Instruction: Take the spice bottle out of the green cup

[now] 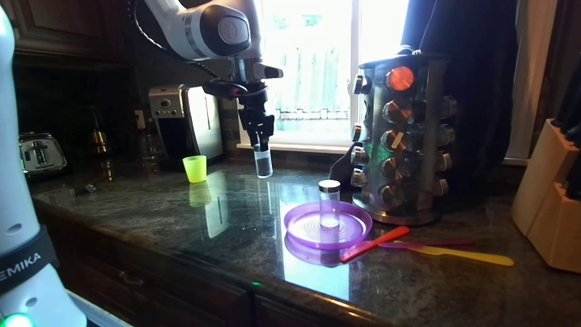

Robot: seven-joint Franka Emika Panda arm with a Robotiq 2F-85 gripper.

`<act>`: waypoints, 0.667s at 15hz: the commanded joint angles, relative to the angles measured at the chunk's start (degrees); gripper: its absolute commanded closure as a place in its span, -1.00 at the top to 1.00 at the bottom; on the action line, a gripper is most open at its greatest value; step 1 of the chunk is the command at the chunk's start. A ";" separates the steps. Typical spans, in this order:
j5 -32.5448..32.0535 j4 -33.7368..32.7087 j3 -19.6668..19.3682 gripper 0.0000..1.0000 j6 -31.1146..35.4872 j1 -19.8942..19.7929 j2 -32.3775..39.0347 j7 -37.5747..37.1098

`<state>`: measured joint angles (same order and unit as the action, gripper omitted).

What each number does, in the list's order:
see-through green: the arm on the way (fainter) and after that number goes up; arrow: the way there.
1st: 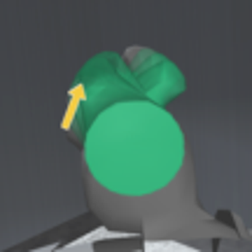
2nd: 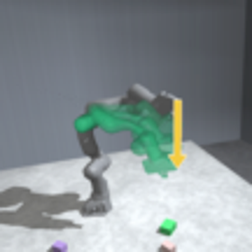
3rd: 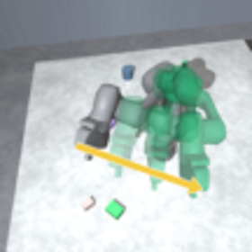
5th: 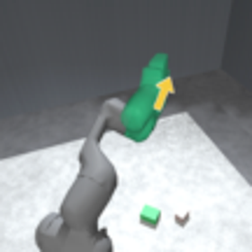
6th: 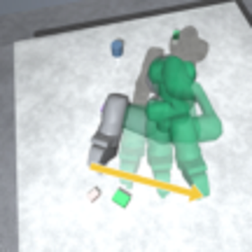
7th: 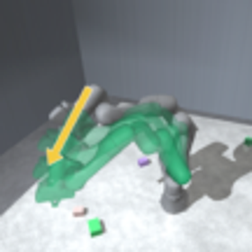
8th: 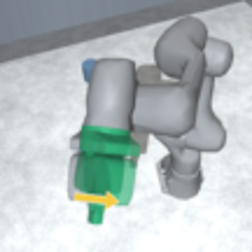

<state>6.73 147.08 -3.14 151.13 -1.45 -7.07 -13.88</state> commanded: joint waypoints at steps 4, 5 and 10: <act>1.47 2.06 -1.87 -0.50 2.71 -1.98 3.62 8.93; 1.58 1.99 -1.99 -0.50 2.53 -2.13 4.29 9.66; 1.91 1.39 -1.95 -0.50 3.90 -2.59 7.21 13.21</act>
<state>7.36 148.47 -5.12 152.83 -3.76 -1.38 -3.76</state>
